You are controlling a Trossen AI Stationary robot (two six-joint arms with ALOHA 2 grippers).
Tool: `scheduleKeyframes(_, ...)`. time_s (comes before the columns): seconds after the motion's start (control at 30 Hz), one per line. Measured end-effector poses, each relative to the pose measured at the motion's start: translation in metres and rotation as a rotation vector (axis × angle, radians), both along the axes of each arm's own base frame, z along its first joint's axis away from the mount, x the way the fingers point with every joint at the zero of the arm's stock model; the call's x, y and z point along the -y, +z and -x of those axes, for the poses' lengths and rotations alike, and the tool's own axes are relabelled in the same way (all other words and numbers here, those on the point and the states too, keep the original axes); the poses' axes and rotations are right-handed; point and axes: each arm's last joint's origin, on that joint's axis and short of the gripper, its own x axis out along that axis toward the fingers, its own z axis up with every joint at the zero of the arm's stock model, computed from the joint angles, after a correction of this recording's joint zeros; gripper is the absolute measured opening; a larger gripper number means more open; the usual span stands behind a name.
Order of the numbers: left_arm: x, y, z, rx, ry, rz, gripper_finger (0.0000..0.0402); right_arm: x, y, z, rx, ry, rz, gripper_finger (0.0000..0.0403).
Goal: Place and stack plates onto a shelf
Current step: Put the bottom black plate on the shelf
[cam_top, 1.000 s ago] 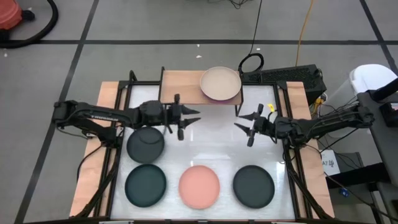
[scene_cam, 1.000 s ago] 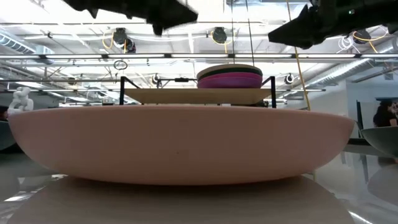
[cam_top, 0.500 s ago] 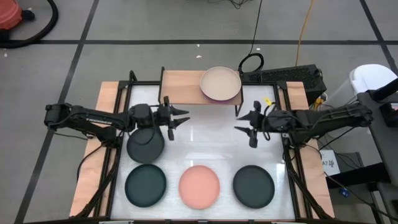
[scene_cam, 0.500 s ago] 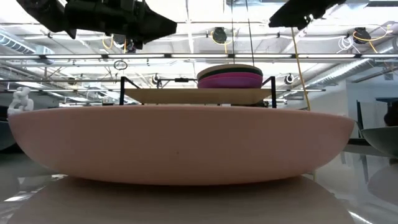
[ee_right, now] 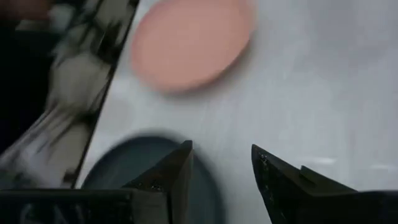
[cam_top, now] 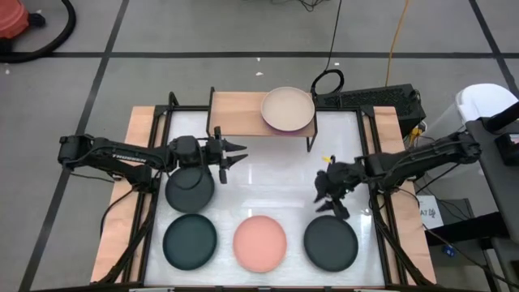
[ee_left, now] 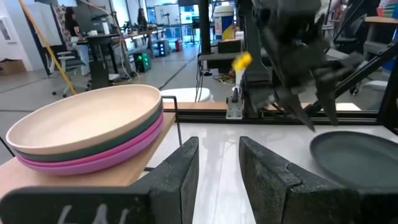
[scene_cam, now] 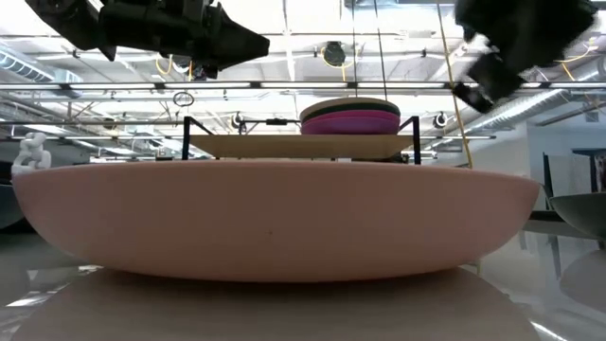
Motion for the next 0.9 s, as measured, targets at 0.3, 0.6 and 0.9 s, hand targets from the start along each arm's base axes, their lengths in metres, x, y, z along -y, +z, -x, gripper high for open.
scheduleKeyframes(0.3,0.000,0.000,0.000,0.001,0.000,0.004,0.0119,-0.011,-0.058,0.024,-0.104,0.099,0.011,0.0146)
scheduleKeyframes(0.6,0.000,0.000,0.000,-0.002,0.000,0.004,0.0119,-0.008,-0.082,0.031,-0.062,0.050,0.054,0.0146)
scheduleKeyframes(0.9,0.000,-0.001,0.000,-0.016,0.000,0.001,0.0119,-0.009,-0.104,0.044,-0.046,0.003,-0.016,0.0145)
